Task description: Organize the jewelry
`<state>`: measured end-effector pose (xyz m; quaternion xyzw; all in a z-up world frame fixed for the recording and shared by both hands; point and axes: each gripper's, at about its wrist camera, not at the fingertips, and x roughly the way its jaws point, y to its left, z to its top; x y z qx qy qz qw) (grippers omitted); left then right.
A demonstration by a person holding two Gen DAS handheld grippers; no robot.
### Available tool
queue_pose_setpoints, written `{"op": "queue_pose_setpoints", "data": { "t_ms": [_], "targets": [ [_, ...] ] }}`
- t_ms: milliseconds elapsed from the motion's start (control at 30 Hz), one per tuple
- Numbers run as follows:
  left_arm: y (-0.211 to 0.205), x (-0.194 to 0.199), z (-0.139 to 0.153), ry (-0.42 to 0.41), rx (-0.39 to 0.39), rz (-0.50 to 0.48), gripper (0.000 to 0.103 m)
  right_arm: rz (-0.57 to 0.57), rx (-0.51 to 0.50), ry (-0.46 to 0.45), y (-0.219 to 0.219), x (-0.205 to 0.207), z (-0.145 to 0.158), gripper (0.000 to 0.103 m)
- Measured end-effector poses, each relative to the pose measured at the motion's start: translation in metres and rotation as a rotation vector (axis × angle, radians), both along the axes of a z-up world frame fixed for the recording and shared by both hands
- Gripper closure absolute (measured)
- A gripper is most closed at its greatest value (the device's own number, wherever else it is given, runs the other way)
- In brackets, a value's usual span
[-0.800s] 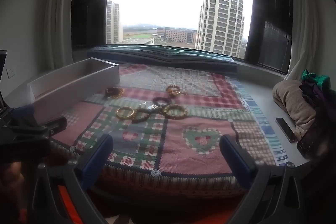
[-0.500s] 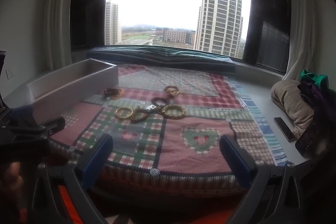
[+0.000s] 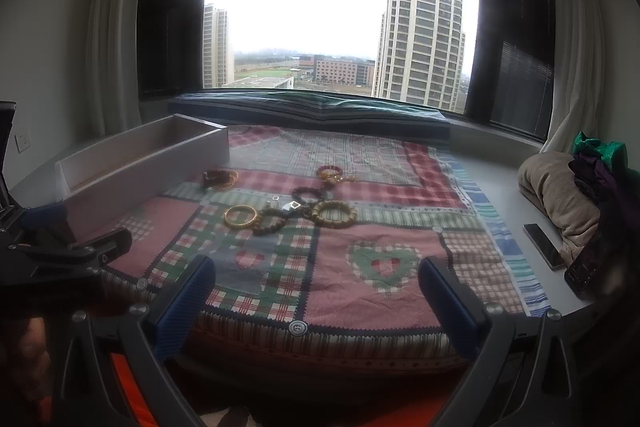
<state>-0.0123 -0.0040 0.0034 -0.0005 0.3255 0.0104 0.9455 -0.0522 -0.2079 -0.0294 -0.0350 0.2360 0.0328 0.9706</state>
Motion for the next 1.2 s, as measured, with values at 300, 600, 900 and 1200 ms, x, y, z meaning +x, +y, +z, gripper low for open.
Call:
{"op": "queue_pose_setpoints", "data": {
  "t_ms": [300, 600, 900, 1200],
  "targets": [
    [-0.003, -0.004, 0.003, -0.015, 0.031, -0.013, 0.000, 0.003, 0.001, -0.002, 0.001, 0.000, 0.002, 0.000],
    [-0.002, -0.002, 0.000, 0.015, 0.028, 0.001, 0.000, 0.000, 0.004, -0.004, -0.001, 0.000, 0.003, 0.000],
    [0.000, -0.005, 0.001, 0.010, 0.002, 0.011, 0.000, -0.004, 0.008, -0.008, -0.002, -0.001, 0.002, 0.000],
    [0.000, -0.005, 0.001, 0.003, 0.004, 0.012, 0.000, -0.007, 0.012, -0.008, -0.003, -0.002, 0.000, 0.000]
  ]
}}
